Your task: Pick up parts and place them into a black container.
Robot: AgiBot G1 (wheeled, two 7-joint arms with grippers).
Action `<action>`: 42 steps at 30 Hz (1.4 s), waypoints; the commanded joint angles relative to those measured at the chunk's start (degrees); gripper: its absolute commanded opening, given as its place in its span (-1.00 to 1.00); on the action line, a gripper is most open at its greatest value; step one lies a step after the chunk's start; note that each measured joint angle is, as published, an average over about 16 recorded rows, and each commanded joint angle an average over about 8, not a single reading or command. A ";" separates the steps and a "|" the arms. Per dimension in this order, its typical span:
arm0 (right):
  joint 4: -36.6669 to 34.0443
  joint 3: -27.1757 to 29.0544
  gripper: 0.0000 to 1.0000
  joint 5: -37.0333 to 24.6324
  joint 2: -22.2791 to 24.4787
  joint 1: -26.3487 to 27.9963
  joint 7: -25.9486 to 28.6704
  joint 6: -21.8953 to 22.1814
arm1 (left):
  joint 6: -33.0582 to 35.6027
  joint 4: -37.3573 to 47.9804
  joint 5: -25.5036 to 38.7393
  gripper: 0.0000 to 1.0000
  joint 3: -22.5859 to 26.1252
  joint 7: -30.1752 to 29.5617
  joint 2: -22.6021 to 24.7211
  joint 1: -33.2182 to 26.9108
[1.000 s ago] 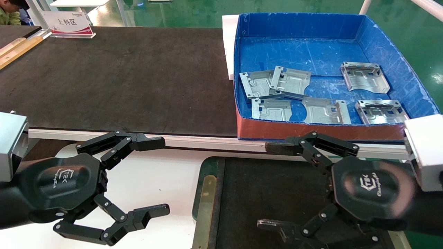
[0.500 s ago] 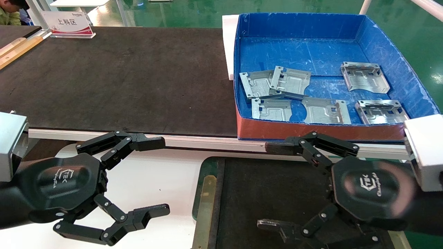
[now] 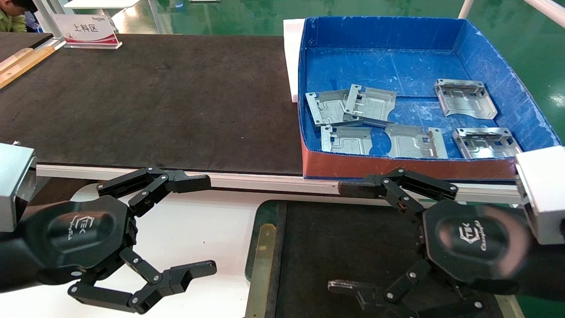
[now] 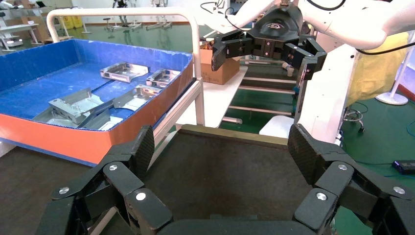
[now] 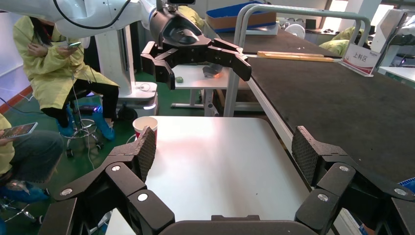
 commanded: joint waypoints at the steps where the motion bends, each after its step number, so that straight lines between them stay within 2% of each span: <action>1: 0.00 0.00 1.00 0.00 0.00 0.00 0.00 0.00 | 0.00 0.00 0.00 1.00 0.00 0.00 0.00 0.00; 3: 0.00 0.00 1.00 0.00 0.00 0.00 0.00 0.00 | 0.00 0.00 0.00 1.00 0.00 0.00 0.00 0.00; 11: 0.00 0.00 1.00 0.00 0.00 0.00 0.00 0.00 | 0.00 0.00 0.00 -1.00 0.00 0.00 0.00 0.00; 42: 0.00 0.00 1.00 0.00 0.00 0.00 0.00 0.00 | 0.00 0.00 0.00 -1.00 0.00 0.00 0.00 0.00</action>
